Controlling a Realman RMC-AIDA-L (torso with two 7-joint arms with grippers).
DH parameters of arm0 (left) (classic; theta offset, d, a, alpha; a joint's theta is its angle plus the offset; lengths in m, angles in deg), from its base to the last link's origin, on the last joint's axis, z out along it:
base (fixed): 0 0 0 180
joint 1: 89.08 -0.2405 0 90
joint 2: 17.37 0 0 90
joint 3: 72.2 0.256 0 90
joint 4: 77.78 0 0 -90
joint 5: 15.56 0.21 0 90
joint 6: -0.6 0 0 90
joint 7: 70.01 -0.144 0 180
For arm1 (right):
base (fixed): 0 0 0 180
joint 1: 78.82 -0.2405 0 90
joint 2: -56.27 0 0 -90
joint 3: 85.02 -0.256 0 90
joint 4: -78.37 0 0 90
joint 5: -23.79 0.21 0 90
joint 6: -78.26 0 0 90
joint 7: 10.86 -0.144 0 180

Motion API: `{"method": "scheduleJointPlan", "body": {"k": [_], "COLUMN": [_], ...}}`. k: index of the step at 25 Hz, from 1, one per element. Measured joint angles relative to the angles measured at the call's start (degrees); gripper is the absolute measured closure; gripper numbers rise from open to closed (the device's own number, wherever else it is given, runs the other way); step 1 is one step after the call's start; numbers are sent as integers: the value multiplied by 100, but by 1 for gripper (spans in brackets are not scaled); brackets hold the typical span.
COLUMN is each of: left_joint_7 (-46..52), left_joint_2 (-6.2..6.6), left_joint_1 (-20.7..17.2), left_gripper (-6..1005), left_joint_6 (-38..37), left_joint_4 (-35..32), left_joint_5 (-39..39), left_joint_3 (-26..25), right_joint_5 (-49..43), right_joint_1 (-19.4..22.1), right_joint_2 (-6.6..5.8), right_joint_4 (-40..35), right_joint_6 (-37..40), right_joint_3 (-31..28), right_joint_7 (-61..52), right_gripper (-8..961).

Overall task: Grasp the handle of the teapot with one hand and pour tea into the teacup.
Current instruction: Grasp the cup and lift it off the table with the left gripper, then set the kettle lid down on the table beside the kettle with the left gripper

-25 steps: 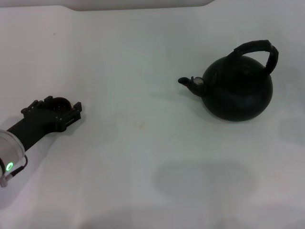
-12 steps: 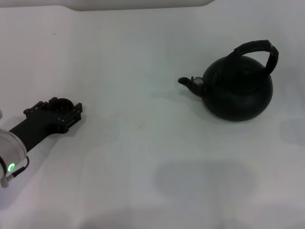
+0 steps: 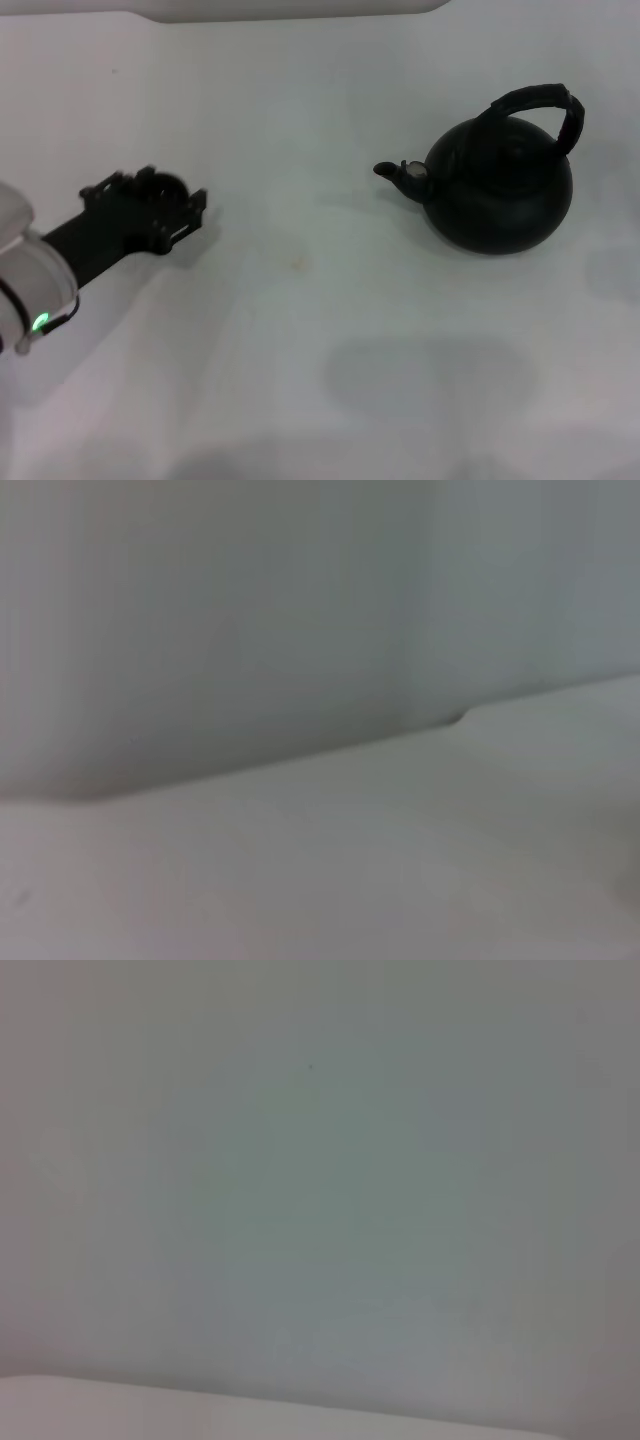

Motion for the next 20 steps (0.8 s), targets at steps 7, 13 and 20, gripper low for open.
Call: {"method": "scheduleJointPlan", "body": {"k": [7,13,20], "left_joint_7": [1097,1891,2539], "left_joint_2": [159,263,236], "left_joint_1": [953,1984,2835], "left_gripper": [295,295,295], "left_joint_6": [1057,1749,1964], "left_joint_4": [-304,-918,-1543], "left_joint_5": [677,1663,2619], "left_joint_3": [-531,-751,-768], "right_joint_5": [0,1,1], "right_joint_1": [-19,-18,13], "right_joint_2": [0,-1,0], "right_joint_4": [-29,-30,-14], "right_joint_6": [4,0,-44], "right_joint_3": [2,40,71], "right_joint_7": [2,13,17], "right_gripper": [563,563,563]}}
